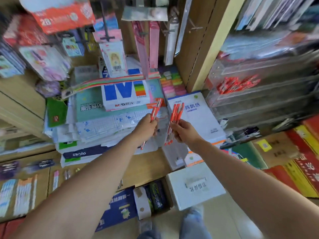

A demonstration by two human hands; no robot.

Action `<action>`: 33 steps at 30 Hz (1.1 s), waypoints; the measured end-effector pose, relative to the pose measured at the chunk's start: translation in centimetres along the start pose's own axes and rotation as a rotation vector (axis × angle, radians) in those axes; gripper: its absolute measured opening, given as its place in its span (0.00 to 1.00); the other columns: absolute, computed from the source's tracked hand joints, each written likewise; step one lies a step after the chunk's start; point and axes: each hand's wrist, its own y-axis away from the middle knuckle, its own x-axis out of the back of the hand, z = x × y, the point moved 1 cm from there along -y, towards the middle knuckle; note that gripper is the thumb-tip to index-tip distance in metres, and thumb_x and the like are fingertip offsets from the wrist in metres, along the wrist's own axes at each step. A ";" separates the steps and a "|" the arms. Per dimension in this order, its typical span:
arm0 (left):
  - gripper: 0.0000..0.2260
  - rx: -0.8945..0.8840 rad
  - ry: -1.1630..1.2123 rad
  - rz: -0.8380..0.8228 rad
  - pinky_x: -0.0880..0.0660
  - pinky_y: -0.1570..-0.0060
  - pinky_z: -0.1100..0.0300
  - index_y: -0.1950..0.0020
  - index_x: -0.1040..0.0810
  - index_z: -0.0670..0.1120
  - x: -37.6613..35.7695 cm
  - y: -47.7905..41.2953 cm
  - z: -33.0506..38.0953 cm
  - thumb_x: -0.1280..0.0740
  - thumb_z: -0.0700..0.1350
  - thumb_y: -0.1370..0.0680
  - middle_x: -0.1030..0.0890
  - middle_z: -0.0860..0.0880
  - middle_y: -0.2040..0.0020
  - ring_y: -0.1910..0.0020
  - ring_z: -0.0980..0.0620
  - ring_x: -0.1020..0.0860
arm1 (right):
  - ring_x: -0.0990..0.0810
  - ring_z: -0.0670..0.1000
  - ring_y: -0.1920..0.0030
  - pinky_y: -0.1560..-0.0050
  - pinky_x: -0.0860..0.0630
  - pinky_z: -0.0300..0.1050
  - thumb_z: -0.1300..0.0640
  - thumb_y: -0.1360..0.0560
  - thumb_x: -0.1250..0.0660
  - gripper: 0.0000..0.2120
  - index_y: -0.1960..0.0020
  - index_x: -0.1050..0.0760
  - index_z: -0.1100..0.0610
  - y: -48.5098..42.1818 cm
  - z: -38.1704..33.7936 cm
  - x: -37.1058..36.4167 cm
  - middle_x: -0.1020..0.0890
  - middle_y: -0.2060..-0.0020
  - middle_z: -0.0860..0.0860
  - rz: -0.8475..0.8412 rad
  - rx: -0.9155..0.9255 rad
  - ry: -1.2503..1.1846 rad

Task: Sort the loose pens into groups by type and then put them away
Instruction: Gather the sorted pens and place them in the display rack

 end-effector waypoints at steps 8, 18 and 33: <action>0.03 -0.108 -0.095 -0.120 0.35 0.76 0.67 0.53 0.24 0.48 -8.6 -1.8 8.8 0.34 0.47 0.21 0.24 0.51 0.67 0.70 0.54 0.28 | 0.39 0.48 0.75 0.77 0.42 0.37 0.60 0.19 0.40 0.11 0.61 0.30 0.55 -1.3 -3.1 10.2 0.35 0.72 0.53 0.035 0.100 -0.085; 0.06 -0.029 -0.127 -0.085 0.37 0.72 0.62 0.51 0.21 0.43 -20.2 -6.7 16.8 0.33 0.45 0.22 0.20 0.43 0.58 0.67 0.52 0.25 | 0.34 0.45 0.78 0.78 0.38 0.36 0.57 0.20 0.37 0.08 0.57 0.28 0.58 -5.9 -4.8 25.5 0.28 0.75 0.50 -0.037 0.091 -0.107; 0.15 0.099 0.036 -0.138 0.41 0.79 0.67 0.50 0.24 0.40 -26.9 -8.7 20.0 0.26 0.50 0.27 0.31 0.45 0.70 0.79 0.56 0.36 | 0.26 0.46 0.77 0.80 0.35 0.34 0.57 0.21 0.35 0.07 0.57 0.25 0.57 -6.5 -5.4 33.2 0.21 0.73 0.50 -0.037 0.066 -0.262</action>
